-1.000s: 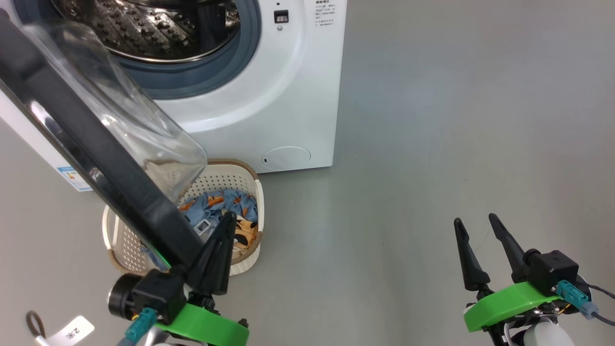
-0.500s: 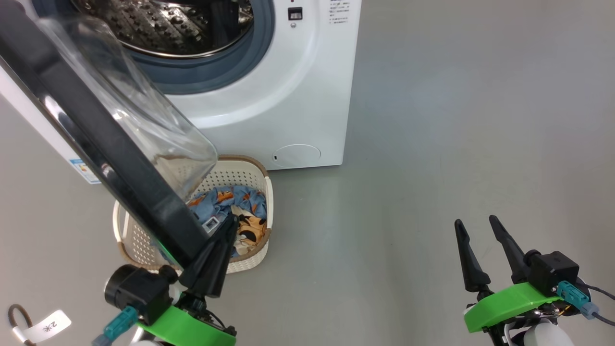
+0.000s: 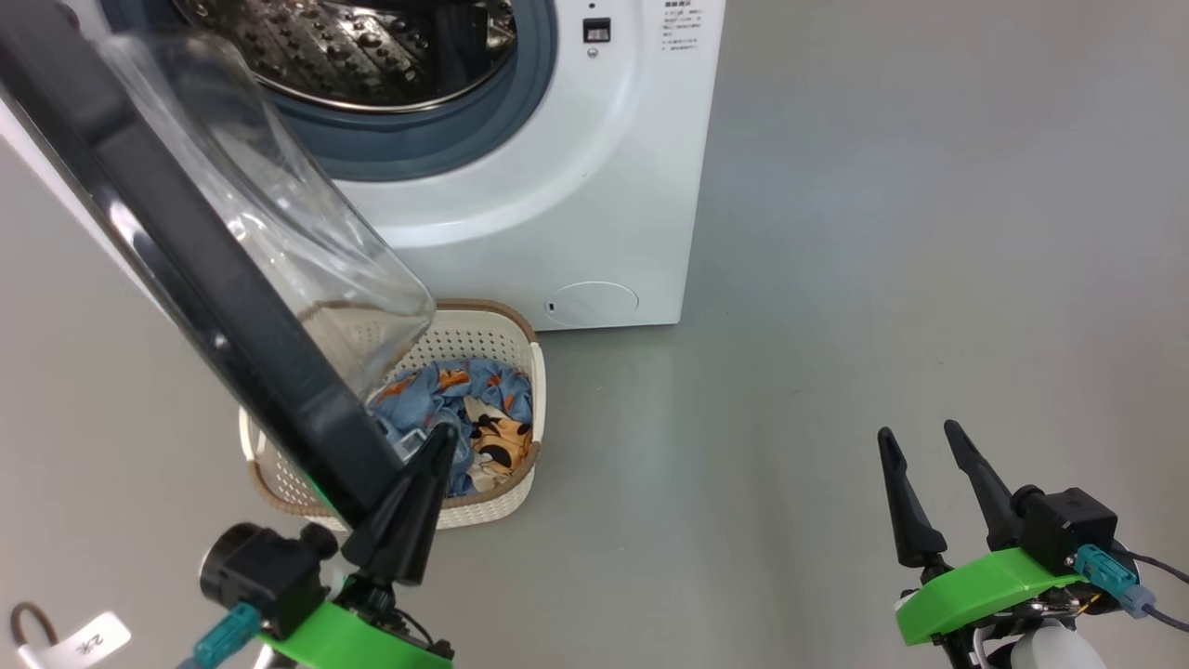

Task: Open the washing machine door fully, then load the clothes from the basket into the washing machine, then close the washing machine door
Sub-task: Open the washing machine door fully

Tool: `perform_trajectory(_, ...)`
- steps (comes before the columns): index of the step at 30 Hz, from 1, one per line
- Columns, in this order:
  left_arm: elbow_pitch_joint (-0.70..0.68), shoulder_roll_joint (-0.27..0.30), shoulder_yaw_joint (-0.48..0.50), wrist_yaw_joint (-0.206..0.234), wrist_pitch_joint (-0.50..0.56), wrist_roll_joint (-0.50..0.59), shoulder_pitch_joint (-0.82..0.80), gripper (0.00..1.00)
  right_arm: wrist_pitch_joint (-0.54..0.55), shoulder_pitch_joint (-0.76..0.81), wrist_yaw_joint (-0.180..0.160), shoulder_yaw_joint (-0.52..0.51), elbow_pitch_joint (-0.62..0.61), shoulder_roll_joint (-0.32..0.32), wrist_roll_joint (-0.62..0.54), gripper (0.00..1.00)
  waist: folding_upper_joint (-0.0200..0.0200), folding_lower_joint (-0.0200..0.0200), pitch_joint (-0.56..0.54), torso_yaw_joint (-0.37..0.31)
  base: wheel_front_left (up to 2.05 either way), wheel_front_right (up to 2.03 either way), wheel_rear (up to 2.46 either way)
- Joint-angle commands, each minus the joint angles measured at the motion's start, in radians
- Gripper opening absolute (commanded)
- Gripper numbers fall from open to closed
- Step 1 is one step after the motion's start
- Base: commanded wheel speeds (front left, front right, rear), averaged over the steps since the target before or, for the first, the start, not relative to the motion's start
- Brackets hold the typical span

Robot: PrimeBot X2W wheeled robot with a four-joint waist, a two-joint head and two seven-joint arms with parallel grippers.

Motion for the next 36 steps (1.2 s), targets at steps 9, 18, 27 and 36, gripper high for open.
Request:
perform_trajectory(9,-0.024,0.027,0.076,0.025,-0.005,0.022,0.022,0.00,-0.007,-0.027,0.003,0.024,-0.023,0.001,0.006,1.00,0.0000,0.0000,-0.002,0.036,0.00,0.00,0.00)
perform_trajectory(18,-0.044,0.027,0.088,0.039,-0.005,0.034,0.047,0.00,-0.007,-0.022,0.003,0.021,-0.026,0.001,0.006,1.00,0.0000,0.0000,-0.007,0.069,0.00,0.00,0.00)
perform_trajectory(27,-0.115,0.027,0.085,0.064,-0.005,0.034,0.113,0.00,-0.007,-0.012,0.003,0.020,-0.022,0.001,0.002,1.00,0.0000,0.0000,-0.020,0.105,0.00,0.00,0.00)
perform_trajectory(36,-0.091,0.027,0.094,0.076,-0.005,0.028,0.111,0.00,-0.007,-0.007,0.003,0.032,-0.011,0.001,0.007,1.00,0.0000,0.0000,-0.043,0.126,0.00,0.00,0.00)
